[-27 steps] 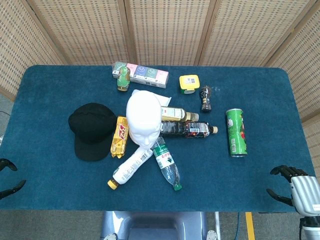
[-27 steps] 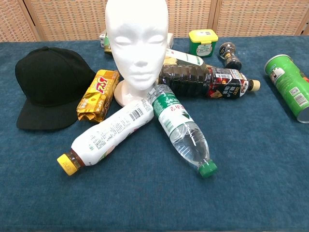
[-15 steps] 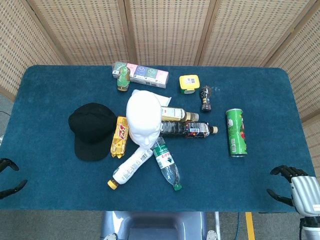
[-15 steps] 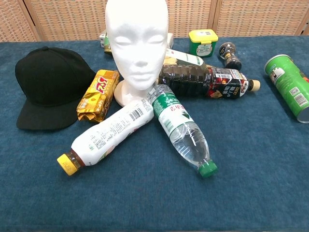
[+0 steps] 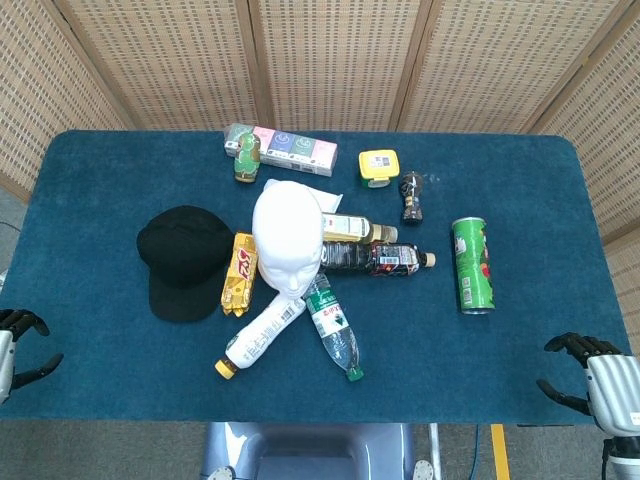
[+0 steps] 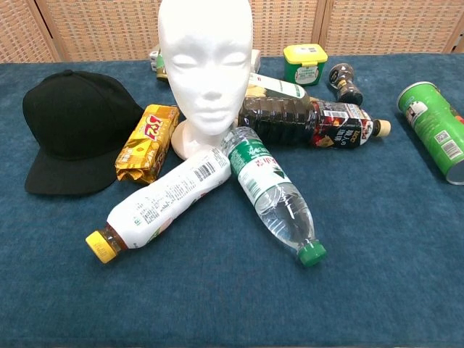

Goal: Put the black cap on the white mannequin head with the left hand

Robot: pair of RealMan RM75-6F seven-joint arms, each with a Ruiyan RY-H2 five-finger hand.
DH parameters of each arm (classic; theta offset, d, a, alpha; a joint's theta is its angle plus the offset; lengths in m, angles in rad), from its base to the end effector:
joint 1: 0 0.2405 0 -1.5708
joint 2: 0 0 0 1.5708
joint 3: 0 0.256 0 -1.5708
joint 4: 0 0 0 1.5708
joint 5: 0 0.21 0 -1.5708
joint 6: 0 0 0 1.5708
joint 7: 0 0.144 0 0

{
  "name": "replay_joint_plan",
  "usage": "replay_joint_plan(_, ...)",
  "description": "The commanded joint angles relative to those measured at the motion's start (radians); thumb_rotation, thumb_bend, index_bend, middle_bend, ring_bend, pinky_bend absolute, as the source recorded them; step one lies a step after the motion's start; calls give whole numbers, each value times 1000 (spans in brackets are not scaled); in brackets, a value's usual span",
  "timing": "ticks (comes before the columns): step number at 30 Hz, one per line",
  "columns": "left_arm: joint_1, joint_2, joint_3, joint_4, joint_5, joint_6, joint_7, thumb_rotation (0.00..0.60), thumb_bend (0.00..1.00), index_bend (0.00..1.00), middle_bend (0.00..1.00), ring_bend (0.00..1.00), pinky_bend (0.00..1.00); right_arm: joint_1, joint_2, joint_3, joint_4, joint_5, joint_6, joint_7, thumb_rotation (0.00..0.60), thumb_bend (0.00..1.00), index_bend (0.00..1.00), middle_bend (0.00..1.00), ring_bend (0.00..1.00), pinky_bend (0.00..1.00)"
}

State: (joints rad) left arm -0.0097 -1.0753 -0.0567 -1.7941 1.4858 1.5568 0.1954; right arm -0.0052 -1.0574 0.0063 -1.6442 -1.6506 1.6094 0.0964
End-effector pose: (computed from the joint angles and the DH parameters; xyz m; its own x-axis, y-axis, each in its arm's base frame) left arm -0.2884 0.1579 0.1687 0.4487 -0.0309 0.8932 0.8923 0.0702 -0.4458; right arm -0.3000 -0.1432 0.1772 0.3341 0.0351 0.9419 -0.9386 -0.0792 0.3359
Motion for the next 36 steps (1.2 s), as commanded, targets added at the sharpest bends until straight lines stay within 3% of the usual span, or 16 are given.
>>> replay_joint_plan(1,-27,-21,-6,22,-10,-39,7,600,88,552,490,332,550,0,0,0,-2,1,-2,-3,600,116,438,465,475,486)
replay_joint_plan(6,-81,-61,-13,71,-22,-119,20,600,88,596,534,343,577,2,0,0,-7,0,-6,-10,600,117,439,465,476,485)
replay_joint_plan(18,-203,-208,-29,218,-89,-296,65,600,85,598,535,343,586,0,2,-2,-12,6,-10,-19,600,117,441,465,476,488)
replay_joint_plan(26,-267,-337,-61,340,-121,-331,84,600,84,598,535,343,588,-8,2,-3,-9,15,-6,-18,600,116,442,464,477,491)
replay_joint_plan(36,-307,-432,-74,412,-147,-348,82,600,85,598,536,343,590,-21,6,-3,-4,23,7,-10,600,118,443,465,477,491)
